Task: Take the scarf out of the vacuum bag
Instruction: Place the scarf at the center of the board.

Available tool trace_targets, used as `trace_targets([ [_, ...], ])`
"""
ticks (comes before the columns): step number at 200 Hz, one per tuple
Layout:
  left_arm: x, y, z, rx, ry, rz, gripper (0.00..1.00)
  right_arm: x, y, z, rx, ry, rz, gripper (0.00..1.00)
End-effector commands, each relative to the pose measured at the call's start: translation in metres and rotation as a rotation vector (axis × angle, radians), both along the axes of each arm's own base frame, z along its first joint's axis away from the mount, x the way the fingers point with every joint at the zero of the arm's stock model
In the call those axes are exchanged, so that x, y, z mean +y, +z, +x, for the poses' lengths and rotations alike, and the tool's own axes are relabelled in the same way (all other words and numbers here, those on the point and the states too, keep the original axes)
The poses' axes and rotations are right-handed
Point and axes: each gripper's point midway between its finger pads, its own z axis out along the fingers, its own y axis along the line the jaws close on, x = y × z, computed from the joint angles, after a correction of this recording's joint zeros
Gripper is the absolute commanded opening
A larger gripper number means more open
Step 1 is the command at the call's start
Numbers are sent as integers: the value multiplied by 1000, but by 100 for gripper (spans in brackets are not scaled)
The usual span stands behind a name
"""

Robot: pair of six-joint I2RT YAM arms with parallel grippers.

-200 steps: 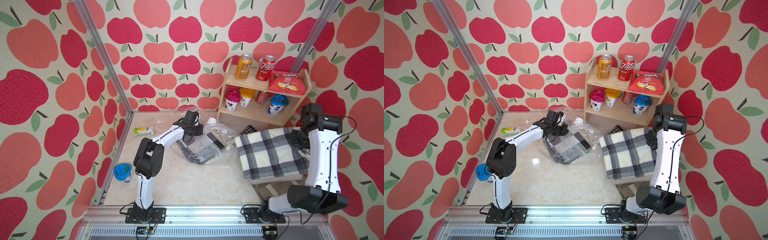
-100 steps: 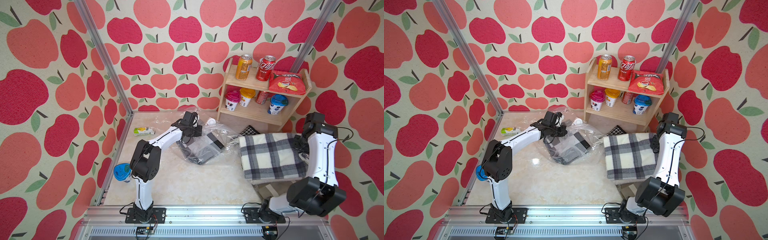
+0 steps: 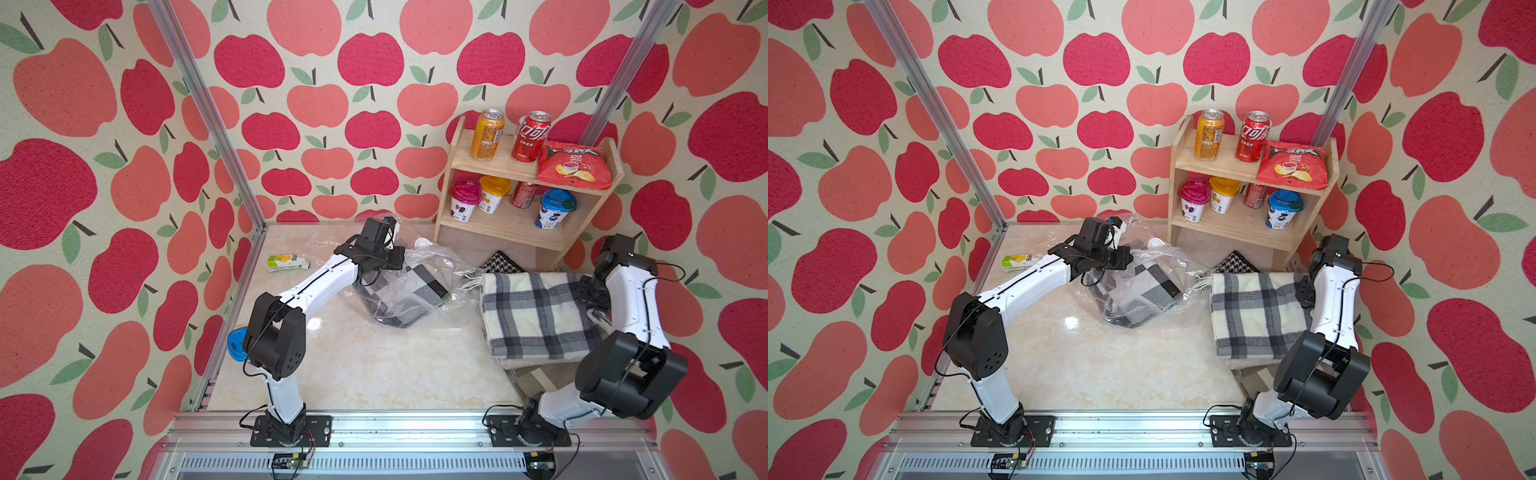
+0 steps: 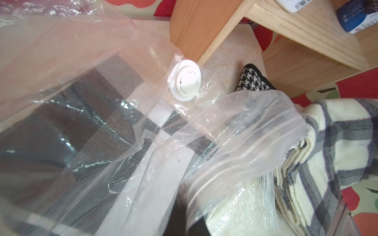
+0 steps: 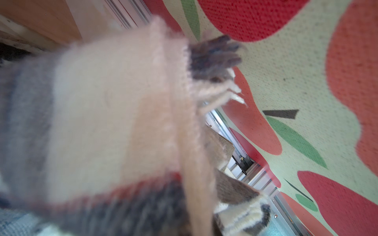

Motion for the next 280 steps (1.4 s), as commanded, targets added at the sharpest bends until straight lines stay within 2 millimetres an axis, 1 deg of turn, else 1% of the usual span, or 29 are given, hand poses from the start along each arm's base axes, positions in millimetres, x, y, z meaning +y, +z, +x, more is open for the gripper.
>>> trace_targets([
  [1, 11, 12, -2, -48, 8, 33, 0, -3, -7, 5, -14, -34, 14, 26],
  [3, 12, 13, -2, -49, 7, 33, 0, -3, -9, 5, -10, -34, 17, 28],
  [18, 13, 17, -3, -62, 6, 35, 0, -4, -15, 3, 10, -49, 20, 55],
  [23, 14, 18, -3, -67, 6, 36, 0, -6, -15, 3, 15, -56, 14, 62],
  [31, 16, 21, -3, -74, 10, 39, 0, -7, -16, 2, 21, -63, 6, 69],
  [44, 21, 25, -4, -93, 20, 39, 0, -10, -12, 2, 22, -71, -12, 77],
  [57, 26, 31, -6, -114, 32, 27, 0, -12, -4, 1, 3, -74, -30, 83],
  [72, 33, 34, -6, -125, 45, 20, 0, -11, 8, 3, -37, -71, -42, 86],
  [80, 37, 35, -6, -122, 48, 20, 0, -7, 15, 4, -70, -65, -46, 94],
  [97, 43, 37, -5, -123, 54, 19, 0, 7, 29, 11, -146, -31, -33, 97],
  [102, 45, 37, -4, -122, 59, 18, 0, 15, 31, 13, -168, -13, -19, 100],
  [116, 49, 37, -3, -121, 63, 12, 0, 39, 38, 20, -217, 40, 12, 100],
  [141, 53, 37, -4, -118, 61, 8, 0, 90, 37, 29, -299, 121, 136, 100],
  [167, 54, 35, -7, -113, 41, -2, 0, 153, 38, 33, -420, 197, 317, 100],
  [178, 55, 33, -9, -115, 29, -3, 0, 189, 43, 33, -477, 244, 426, 100],
  [189, 55, 31, -11, -121, 17, -1, 0, 221, 47, 28, -511, 280, 480, 100],
  [190, 54, 31, -11, -122, 15, -1, 0, 221, 47, 28, -515, 274, 482, 100],
  [217, 51, 25, -16, -134, -18, -15, 0, 304, 53, 12, -568, 409, 616, 100],
  [231, 47, 23, -20, -131, -46, -30, 0, 338, 53, 2, -574, 461, 658, 100],
  [255, 38, 21, -27, -128, -94, -44, 0, 384, 50, -14, -571, 533, 704, 100],
  [280, 32, 20, -31, -119, -119, -63, 0, 419, 38, -31, -541, 583, 734, 100],
])
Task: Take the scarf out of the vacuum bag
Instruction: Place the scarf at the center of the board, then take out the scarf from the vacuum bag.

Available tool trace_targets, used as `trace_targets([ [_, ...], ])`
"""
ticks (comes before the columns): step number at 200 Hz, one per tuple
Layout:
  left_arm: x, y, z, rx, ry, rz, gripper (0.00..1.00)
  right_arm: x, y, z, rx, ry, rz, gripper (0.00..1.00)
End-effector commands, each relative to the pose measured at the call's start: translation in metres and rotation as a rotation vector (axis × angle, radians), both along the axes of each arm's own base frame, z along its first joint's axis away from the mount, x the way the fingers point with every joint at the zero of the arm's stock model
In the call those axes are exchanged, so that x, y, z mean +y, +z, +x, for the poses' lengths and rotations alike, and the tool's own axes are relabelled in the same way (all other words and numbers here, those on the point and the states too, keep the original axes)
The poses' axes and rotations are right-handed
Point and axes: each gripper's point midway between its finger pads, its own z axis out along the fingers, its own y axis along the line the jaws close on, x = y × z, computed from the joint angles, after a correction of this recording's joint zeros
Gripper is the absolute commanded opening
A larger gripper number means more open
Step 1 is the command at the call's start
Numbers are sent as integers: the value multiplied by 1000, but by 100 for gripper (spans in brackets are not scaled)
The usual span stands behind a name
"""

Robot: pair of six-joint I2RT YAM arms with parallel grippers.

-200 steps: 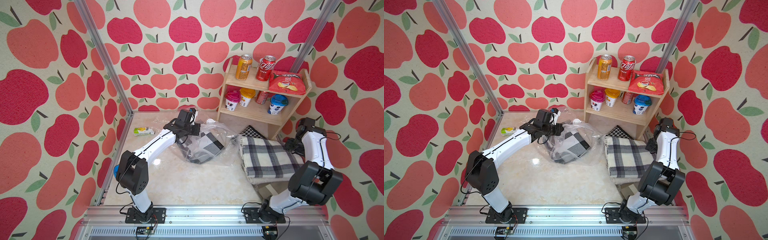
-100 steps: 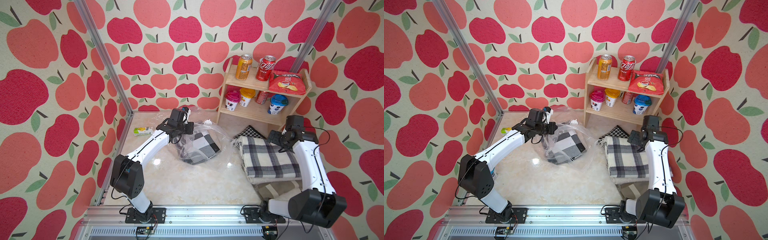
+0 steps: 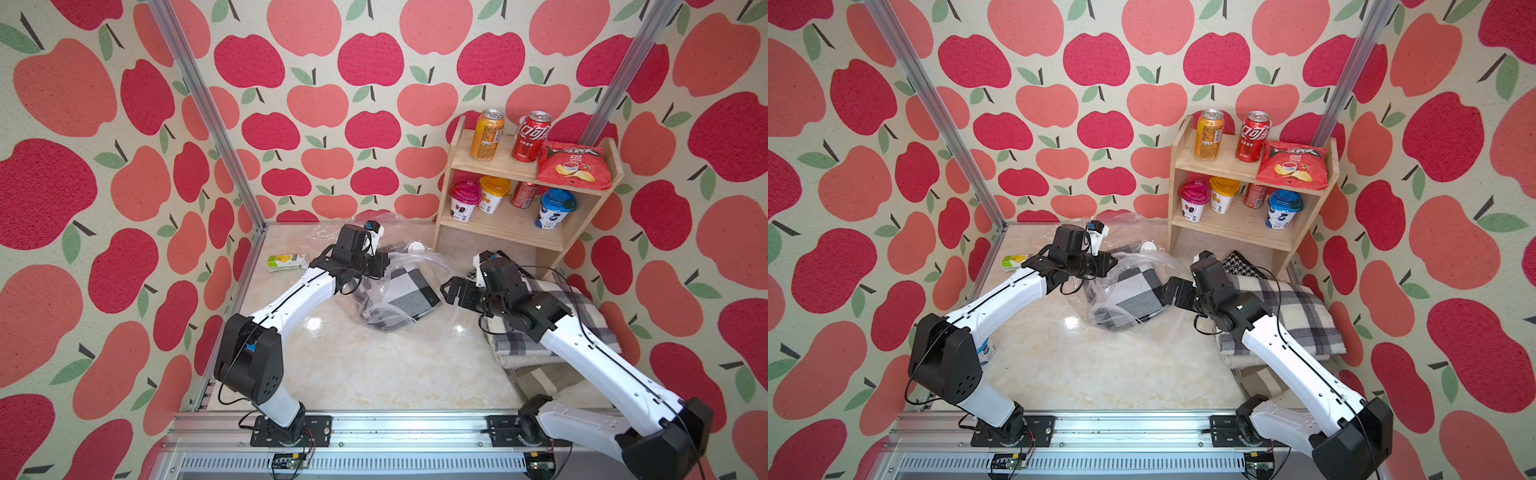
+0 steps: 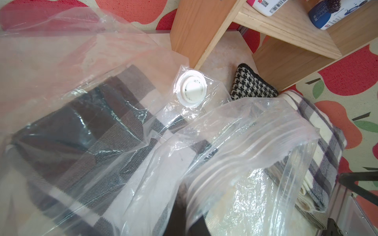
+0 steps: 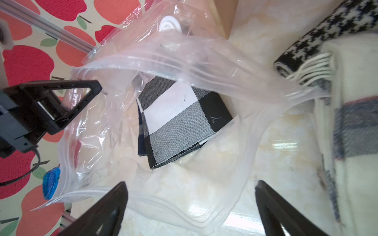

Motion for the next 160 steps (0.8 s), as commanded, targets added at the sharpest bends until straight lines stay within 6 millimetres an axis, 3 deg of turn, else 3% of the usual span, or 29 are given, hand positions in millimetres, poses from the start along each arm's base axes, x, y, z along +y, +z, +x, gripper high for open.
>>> trace_targets([
  [1, -9, 10, -7, -34, -61, -31, 0, 25, -4, -2, -1, -37, 57, 100],
  [24, -15, 10, -8, -27, -76, -40, 0, 53, -25, -14, 45, 8, 76, 98],
  [55, -22, 12, -9, -30, -98, -58, 0, 73, -58, -16, 95, 1, 73, 95],
  [97, -21, 19, -18, -59, -101, -103, 0, 73, -76, -7, 89, -100, 143, 92],
  [160, -26, 23, -37, -108, -141, -158, 0, 90, -113, -12, 289, -146, 310, 93],
])
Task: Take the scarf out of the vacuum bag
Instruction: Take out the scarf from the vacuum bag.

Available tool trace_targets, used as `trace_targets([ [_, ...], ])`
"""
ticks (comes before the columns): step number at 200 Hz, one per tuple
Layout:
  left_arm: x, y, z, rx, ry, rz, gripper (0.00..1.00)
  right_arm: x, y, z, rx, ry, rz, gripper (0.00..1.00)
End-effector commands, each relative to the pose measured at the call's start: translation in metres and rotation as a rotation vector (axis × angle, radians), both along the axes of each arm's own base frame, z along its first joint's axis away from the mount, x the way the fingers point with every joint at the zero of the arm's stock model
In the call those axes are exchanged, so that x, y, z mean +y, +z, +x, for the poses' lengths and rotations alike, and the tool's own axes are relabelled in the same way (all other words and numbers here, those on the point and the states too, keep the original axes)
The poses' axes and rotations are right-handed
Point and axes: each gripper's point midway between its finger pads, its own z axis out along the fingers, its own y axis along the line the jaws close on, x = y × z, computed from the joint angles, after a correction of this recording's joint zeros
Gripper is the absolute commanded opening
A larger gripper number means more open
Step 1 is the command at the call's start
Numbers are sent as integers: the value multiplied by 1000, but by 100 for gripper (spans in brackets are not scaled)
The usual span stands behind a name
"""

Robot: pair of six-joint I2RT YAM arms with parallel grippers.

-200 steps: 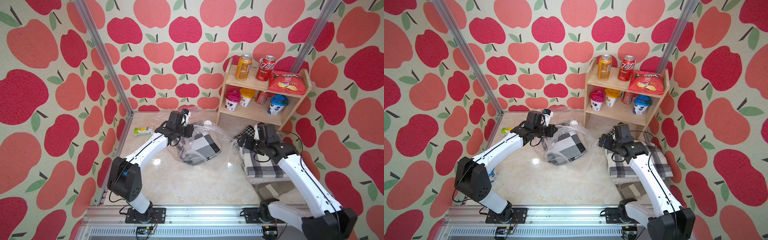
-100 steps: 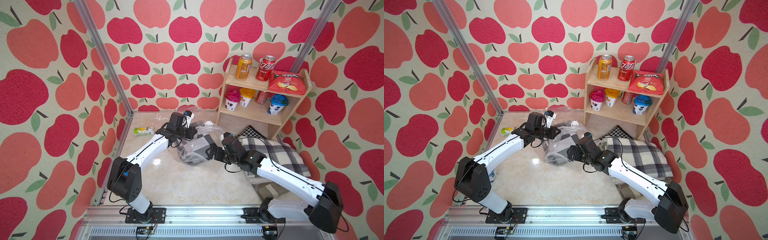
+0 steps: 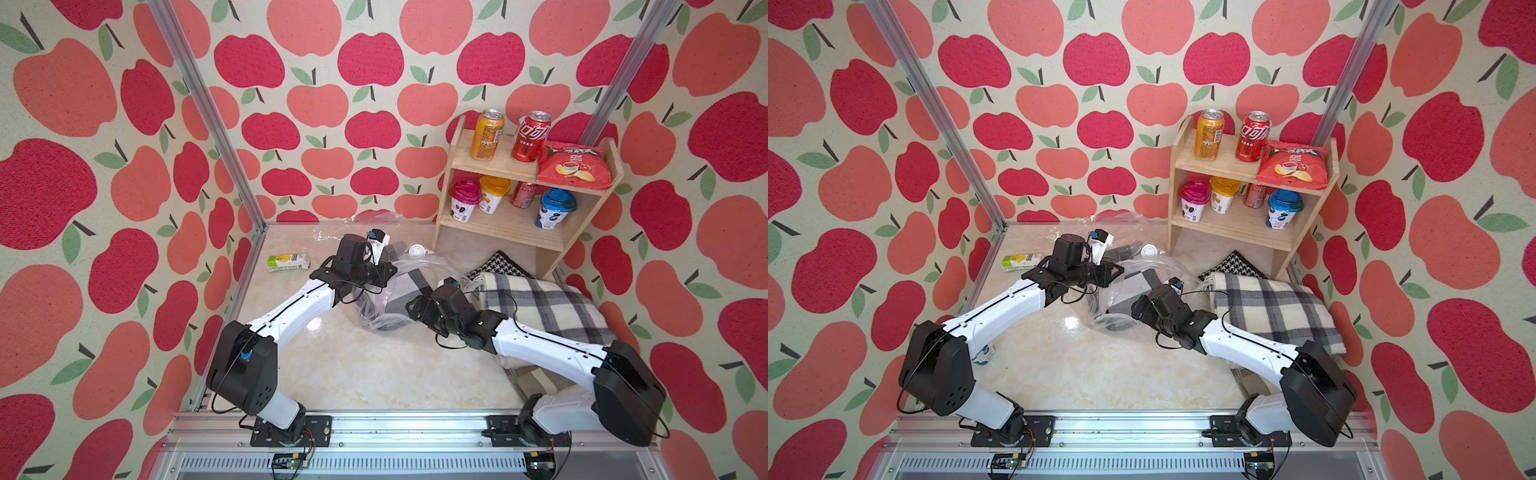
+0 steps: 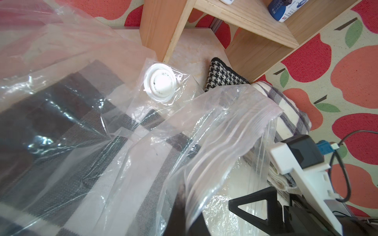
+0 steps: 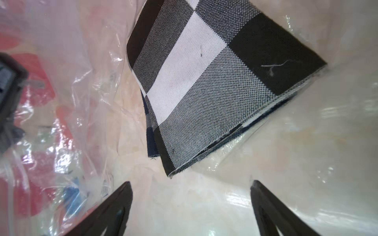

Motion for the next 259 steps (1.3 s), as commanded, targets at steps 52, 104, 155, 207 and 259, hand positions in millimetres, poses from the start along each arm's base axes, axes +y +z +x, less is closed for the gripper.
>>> trace_targets([
  [52, -13, 26, -10, -80, -60, -84, 0, 23, -37, -9, 205, -92, 251, 94],
  [104, -16, 20, -14, -69, -73, -78, 0, 47, -44, -1, 241, -75, 323, 95],
  [155, -16, 20, -14, -71, -73, -71, 0, 43, -67, 2, 292, -171, 379, 94],
  [207, -17, 18, -14, -65, -76, -70, 0, 37, -81, 11, 329, -272, 399, 93],
  [259, -16, 20, -16, -60, -76, -70, 0, 28, -86, 30, 307, -396, 392, 93],
])
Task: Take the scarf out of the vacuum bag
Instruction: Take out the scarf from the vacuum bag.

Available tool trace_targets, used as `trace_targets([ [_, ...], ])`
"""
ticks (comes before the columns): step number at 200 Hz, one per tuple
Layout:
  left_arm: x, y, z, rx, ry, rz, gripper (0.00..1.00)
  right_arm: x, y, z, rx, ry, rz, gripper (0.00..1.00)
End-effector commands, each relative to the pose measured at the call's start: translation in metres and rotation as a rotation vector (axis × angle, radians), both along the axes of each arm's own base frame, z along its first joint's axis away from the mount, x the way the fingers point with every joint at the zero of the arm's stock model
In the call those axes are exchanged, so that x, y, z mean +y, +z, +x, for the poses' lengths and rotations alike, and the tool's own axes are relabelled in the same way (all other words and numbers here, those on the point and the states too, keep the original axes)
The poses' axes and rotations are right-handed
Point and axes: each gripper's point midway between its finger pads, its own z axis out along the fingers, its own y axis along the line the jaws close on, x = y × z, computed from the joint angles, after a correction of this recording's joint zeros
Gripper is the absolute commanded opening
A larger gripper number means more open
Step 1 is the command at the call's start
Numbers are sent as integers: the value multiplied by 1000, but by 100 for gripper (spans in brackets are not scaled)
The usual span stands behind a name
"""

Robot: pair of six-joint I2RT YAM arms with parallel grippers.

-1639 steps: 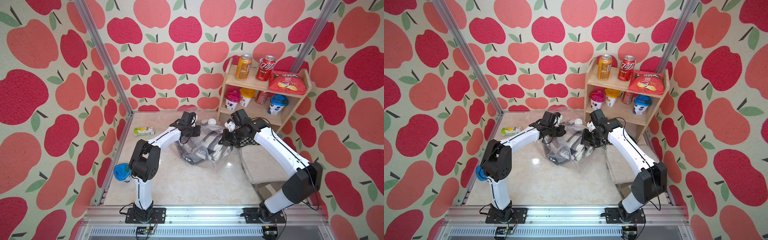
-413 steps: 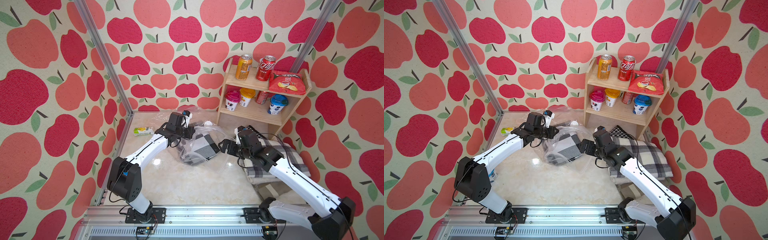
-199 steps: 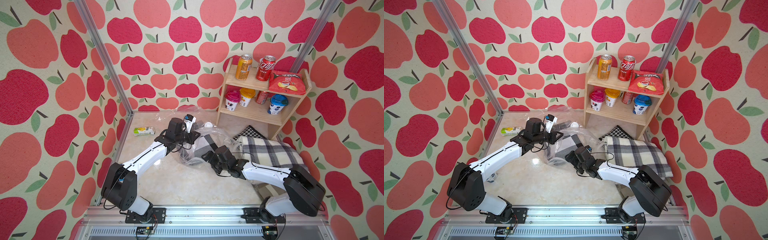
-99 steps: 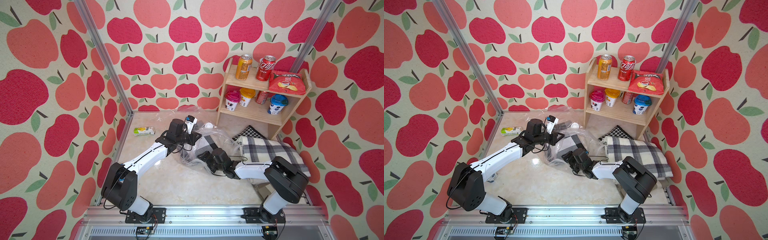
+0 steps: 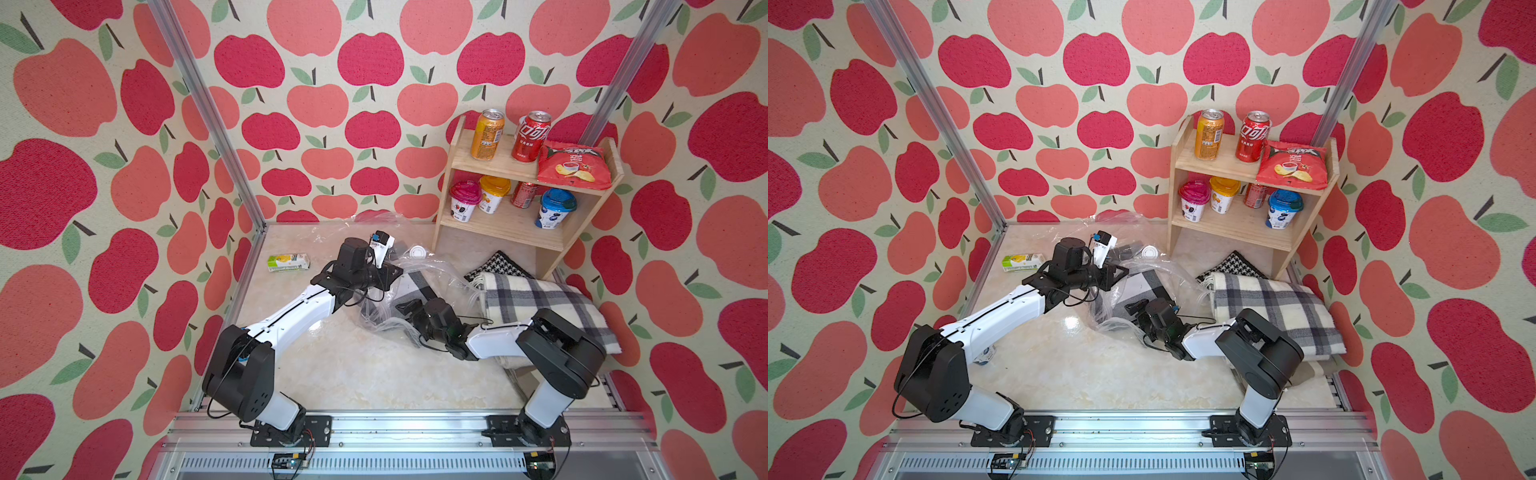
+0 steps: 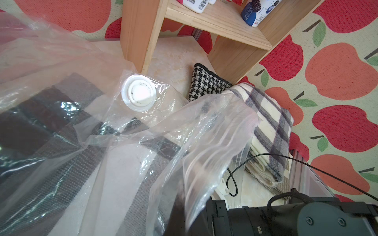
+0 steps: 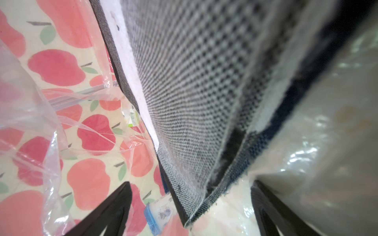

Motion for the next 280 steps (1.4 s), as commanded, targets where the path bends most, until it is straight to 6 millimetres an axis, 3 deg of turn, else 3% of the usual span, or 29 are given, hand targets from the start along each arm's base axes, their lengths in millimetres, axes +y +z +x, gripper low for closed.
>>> trace_targets([
  [1, -2, 11, -6, -13, -21, -23, 0, -17, -21, 13, 42, -110, -67, 94],
  [52, -2, 11, -8, -10, -22, -19, 0, -38, -33, 22, 54, -210, -191, 93],
  [119, 1, 10, -8, -3, -12, -11, 0, -14, -42, 50, 42, -103, -178, 89],
  [149, 9, 2, -5, 14, 12, 8, 0, -3, -47, 59, 36, -28, -174, 73],
  [179, 22, -5, 0, 43, 62, 28, 0, 11, -44, 68, 8, 41, -135, 47],
  [208, 37, -12, 8, 74, 131, 61, 0, 23, -36, 76, -13, 114, -118, 16],
  [228, 47, -16, 13, 100, 173, 71, 0, 31, -31, 82, -19, 156, -111, 2],
  [280, 65, -16, 15, 118, 241, 93, 0, 47, -5, 99, -68, 258, -133, 0],
])
